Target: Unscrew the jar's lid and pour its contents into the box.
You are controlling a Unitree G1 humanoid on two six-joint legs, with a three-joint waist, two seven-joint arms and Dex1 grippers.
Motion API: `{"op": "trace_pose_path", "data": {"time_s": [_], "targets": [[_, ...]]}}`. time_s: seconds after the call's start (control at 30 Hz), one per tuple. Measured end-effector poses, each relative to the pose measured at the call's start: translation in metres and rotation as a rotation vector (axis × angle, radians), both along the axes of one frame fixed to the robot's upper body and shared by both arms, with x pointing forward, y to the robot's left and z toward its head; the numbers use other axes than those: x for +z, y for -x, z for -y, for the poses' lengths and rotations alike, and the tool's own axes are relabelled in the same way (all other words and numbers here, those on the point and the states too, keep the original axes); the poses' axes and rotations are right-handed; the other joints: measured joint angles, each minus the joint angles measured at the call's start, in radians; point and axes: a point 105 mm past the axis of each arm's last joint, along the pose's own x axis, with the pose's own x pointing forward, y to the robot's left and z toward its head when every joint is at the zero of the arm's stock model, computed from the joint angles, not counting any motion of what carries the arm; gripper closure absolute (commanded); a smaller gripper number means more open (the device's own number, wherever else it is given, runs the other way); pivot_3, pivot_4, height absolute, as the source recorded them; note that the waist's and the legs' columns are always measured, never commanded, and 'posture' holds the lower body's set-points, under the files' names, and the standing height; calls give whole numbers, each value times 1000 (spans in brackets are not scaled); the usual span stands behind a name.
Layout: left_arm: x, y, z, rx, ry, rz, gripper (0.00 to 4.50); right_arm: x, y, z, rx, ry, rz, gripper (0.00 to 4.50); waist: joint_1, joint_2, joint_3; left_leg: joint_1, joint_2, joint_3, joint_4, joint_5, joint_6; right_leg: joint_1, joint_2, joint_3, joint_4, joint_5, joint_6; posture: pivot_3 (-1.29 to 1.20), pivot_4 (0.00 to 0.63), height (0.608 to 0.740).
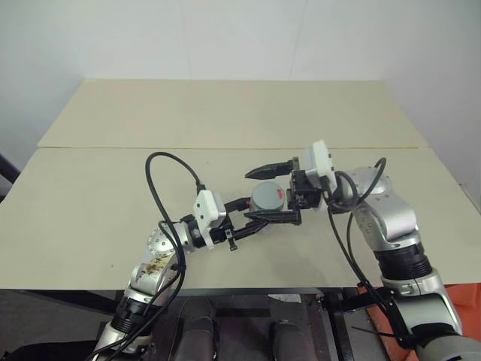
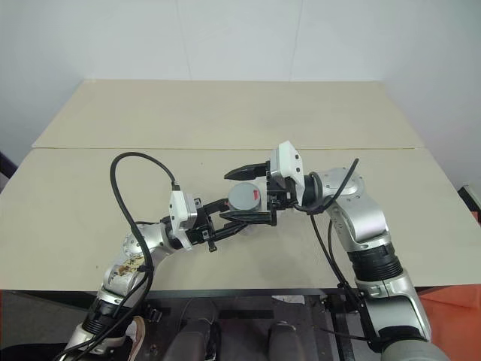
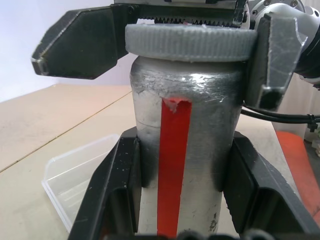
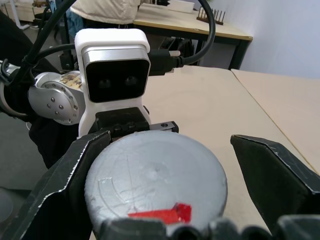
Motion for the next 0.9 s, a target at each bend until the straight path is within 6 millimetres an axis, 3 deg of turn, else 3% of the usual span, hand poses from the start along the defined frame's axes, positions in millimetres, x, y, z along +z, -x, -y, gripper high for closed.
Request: {"op": "trace_pose_path", "data": {"time_s": [0.77,0.9], "targets": [[-3,-1,-7,25,-2,14,2630,-5,-5,27,-8,5,2,84,0,0,0,0,0,0,0,0,0,0,0,0,0,0,0,0,150,740],[-2,-2,-10,31,-5,20,2630,-12,-13,47,-81,14,-27,84,4,0,0,0,0,0,0,0,0,0,0,0,0,0,0,0,150,740]]}}
